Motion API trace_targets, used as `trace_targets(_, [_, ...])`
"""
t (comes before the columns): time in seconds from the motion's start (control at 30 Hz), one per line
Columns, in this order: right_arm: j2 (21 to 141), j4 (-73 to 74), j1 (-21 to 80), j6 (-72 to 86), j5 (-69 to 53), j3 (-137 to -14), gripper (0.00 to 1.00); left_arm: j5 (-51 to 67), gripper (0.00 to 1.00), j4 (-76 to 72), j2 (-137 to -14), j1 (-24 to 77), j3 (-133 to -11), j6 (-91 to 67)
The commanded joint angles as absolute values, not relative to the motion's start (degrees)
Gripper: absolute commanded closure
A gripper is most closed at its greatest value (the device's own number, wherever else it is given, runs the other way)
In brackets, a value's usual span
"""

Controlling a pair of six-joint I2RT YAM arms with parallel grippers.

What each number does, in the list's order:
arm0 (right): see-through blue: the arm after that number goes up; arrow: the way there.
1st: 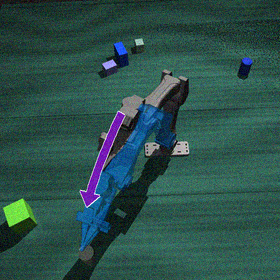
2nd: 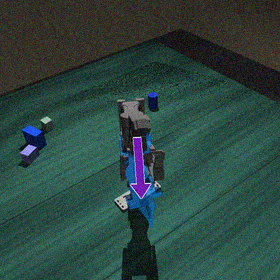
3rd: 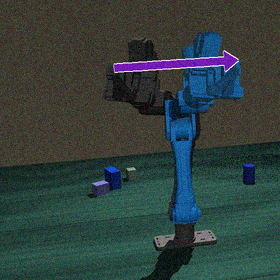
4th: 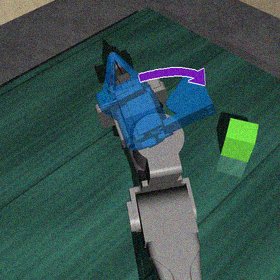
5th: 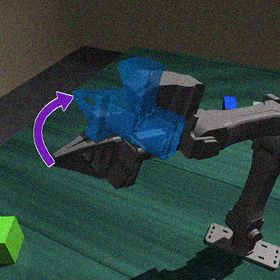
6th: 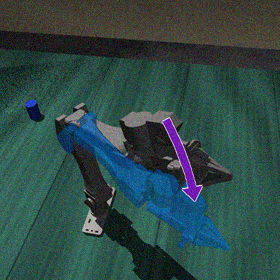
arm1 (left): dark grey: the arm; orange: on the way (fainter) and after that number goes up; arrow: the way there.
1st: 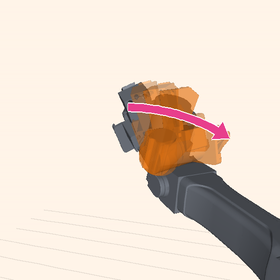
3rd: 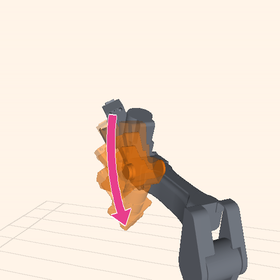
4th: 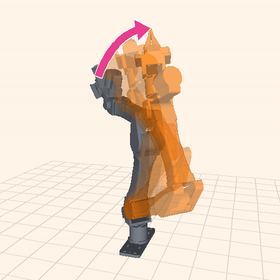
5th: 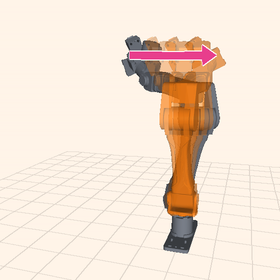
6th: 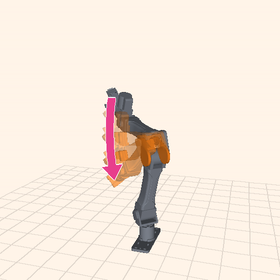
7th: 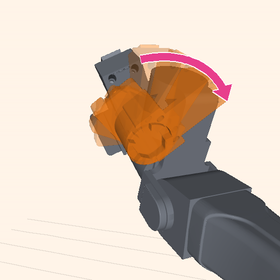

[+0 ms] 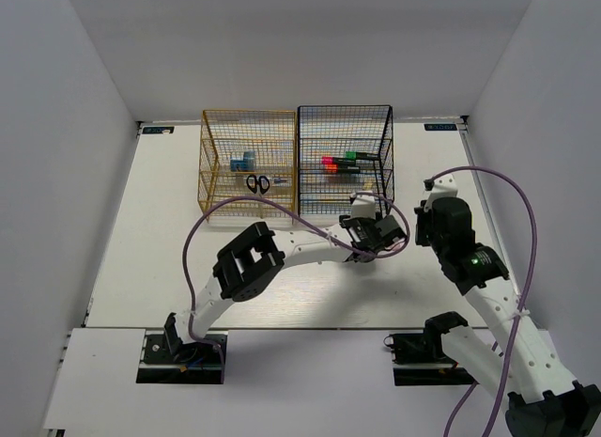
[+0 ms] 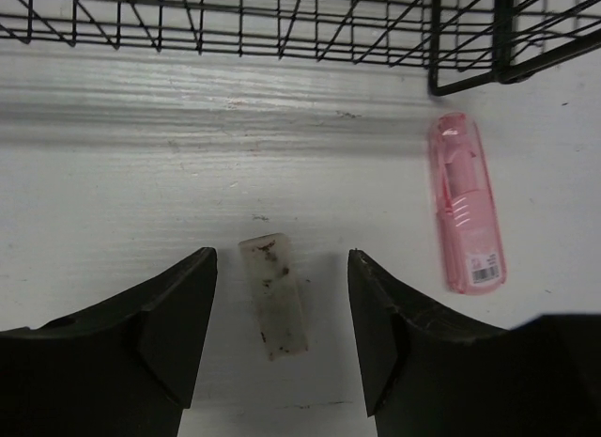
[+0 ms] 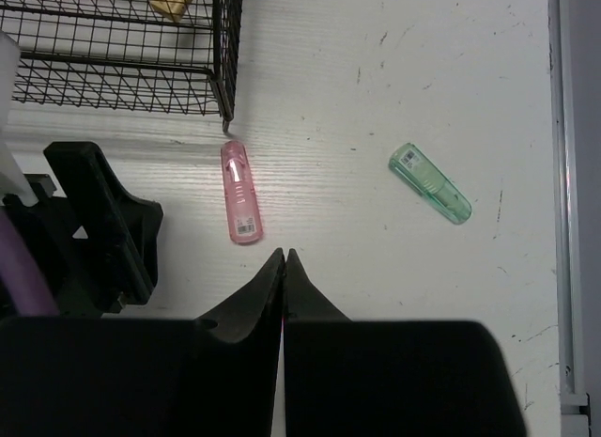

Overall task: Sort the stationery into containers
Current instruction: Pick up the stationery from the center of the board.

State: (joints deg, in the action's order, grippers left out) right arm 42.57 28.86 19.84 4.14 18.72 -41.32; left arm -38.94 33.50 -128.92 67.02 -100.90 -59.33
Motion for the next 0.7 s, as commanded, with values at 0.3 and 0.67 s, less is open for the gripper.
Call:
trace_targets(0.3, [40.7,26.8,19.4,5.4,19.2,-40.9,1.00,-39.7,0.39,42.3,-131.5,67.8,-104.0,-67.8])
trace_targets(0.67, [40.3,26.8,19.5,6.1,19.6,-41.0,1.00,-38.2,0.47,56.4,-133.3,69.5,-102.1,-70.4])
